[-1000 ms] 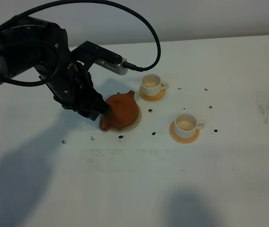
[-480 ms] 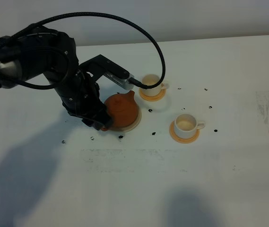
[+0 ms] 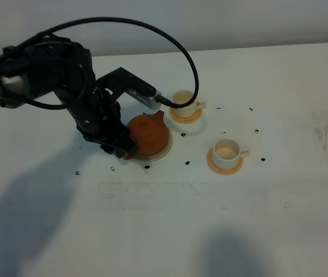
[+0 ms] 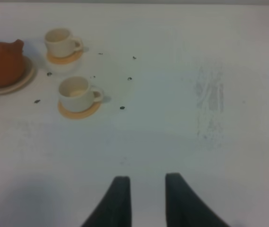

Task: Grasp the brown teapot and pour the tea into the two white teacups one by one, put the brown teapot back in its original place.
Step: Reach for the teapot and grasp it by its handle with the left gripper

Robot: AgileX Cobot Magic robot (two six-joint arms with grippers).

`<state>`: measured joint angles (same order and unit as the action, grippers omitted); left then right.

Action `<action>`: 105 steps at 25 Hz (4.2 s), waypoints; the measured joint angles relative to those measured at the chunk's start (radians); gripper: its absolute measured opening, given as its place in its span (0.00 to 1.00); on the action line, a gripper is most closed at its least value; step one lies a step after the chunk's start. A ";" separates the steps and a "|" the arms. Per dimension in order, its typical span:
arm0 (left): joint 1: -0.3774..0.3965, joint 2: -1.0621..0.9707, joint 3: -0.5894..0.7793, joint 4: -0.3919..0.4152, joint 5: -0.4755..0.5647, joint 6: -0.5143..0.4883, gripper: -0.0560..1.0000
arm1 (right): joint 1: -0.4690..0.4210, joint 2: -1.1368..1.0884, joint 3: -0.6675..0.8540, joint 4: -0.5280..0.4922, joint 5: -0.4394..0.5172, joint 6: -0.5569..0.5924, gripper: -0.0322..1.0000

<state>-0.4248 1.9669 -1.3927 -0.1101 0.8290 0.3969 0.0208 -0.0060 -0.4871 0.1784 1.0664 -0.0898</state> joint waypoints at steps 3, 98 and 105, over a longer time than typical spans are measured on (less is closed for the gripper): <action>0.000 0.015 0.000 0.000 -0.012 -0.001 0.47 | 0.000 0.000 0.000 0.000 0.000 0.000 0.22; -0.040 0.052 0.003 0.019 -0.196 0.137 0.15 | 0.000 0.000 0.000 0.000 0.000 0.000 0.22; -0.042 0.052 0.005 0.018 -0.220 0.138 0.15 | 0.000 0.000 0.000 0.000 0.000 0.000 0.22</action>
<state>-0.4665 2.0193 -1.3877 -0.0925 0.6094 0.5352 0.0208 -0.0060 -0.4871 0.1784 1.0664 -0.0898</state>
